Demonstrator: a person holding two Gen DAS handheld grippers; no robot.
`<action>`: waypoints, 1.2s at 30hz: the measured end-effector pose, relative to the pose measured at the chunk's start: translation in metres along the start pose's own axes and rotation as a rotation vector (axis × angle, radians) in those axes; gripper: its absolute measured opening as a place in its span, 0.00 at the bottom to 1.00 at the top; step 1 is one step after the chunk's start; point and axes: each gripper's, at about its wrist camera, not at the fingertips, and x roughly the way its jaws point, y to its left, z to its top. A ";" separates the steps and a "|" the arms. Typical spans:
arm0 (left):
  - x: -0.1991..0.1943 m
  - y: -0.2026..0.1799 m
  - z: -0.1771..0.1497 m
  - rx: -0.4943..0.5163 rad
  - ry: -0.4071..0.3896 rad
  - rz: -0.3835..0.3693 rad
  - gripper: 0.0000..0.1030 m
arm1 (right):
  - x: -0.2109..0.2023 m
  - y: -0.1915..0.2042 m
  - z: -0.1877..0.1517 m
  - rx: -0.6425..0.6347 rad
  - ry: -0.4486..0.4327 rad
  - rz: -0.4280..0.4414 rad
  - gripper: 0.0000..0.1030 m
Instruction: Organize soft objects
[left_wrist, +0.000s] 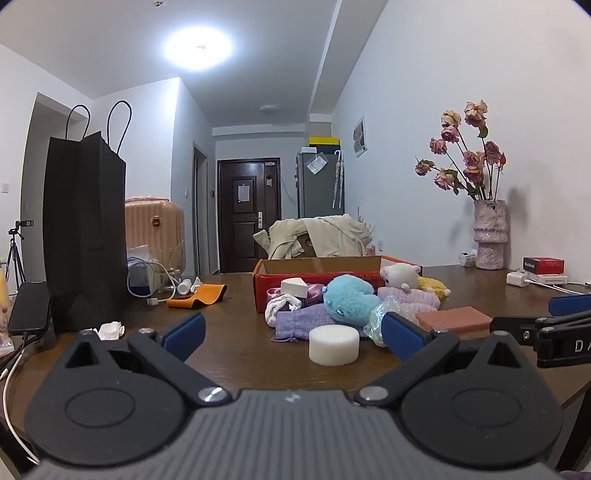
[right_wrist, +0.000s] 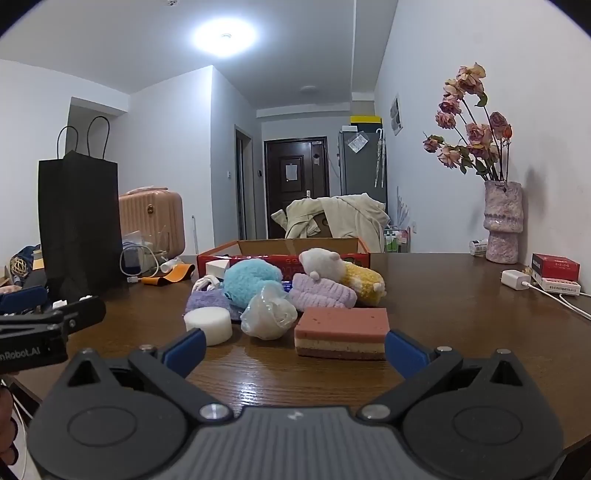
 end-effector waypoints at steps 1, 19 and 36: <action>0.000 0.000 0.000 0.000 -0.001 0.000 1.00 | 0.001 -0.001 0.000 0.001 0.001 -0.001 1.00; -0.001 -0.001 -0.001 0.000 -0.004 -0.002 1.00 | 0.002 -0.001 -0.001 0.005 0.006 0.003 1.00; -0.002 -0.001 0.000 -0.002 -0.005 0.001 1.00 | 0.001 -0.002 0.000 0.015 -0.005 0.013 1.00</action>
